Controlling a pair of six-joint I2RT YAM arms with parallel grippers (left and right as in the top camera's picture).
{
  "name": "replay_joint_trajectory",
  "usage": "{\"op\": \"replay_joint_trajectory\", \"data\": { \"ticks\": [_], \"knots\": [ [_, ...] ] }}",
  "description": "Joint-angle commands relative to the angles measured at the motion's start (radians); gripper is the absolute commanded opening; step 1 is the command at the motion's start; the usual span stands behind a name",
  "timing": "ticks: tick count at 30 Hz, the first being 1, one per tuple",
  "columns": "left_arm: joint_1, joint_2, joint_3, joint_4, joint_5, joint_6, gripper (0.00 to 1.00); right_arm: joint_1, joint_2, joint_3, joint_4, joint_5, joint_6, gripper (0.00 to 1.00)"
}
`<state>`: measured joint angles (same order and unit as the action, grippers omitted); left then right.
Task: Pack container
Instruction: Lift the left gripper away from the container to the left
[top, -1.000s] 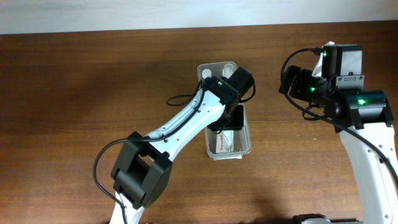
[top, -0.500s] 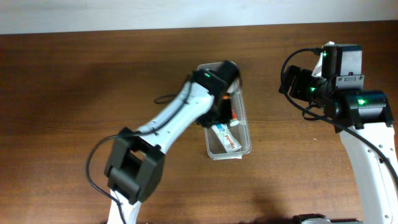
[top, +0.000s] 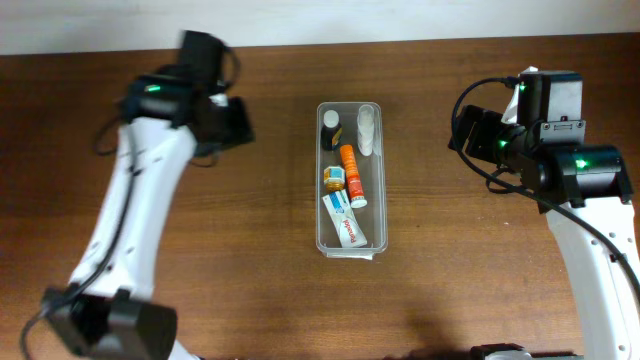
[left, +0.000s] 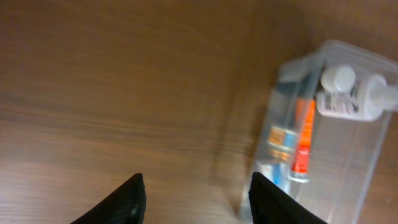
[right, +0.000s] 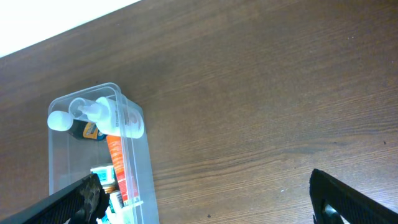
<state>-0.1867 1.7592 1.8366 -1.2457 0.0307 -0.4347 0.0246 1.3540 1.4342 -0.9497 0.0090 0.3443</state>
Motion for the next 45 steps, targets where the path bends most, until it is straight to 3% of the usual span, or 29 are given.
{"op": "replay_joint_trajectory", "data": {
  "ticks": [1,5,6,7,8,31,36,39,45],
  "knots": [
    [0.046,-0.058,0.004,-0.005,-0.032,0.154,0.60,-0.007,0.001,0.003,0.003,0.002,0.005,0.98],
    [0.080,-0.071,0.004,-0.010,-0.034,0.206,0.68,-0.007,0.001,0.003,0.003,0.002,0.005,0.98],
    [0.085,-0.071,0.004,-0.016,-0.039,0.205,0.74,-0.007,0.001,0.003,0.003,0.002,0.005,0.98],
    [0.090,-0.071,0.004,-0.024,-0.043,0.205,0.94,-0.007,0.001,0.003,0.003,0.002,0.005,0.98],
    [0.092,-0.071,0.004,-0.028,-0.050,0.206,1.00,-0.007,0.001,0.003,0.003,0.002,0.005,0.98],
    [0.091,-0.071,0.004,-0.008,-0.061,0.194,0.99,-0.007,0.001,0.003,0.002,0.002,0.005,0.98],
    [0.091,-0.071,0.004,-0.008,-0.061,0.194,0.99,-0.008,-0.002,0.003,-0.095,0.015,0.005,0.98],
    [0.091,-0.071,0.004,-0.008,-0.061,0.194,0.99,-0.008,-0.047,0.002,-0.103,0.055,-0.001,0.98],
    [0.092,-0.071,0.004,-0.008,-0.061,0.194,0.99,-0.024,-0.255,-0.033,-0.063,0.056,-0.149,0.98]
  ]
}}
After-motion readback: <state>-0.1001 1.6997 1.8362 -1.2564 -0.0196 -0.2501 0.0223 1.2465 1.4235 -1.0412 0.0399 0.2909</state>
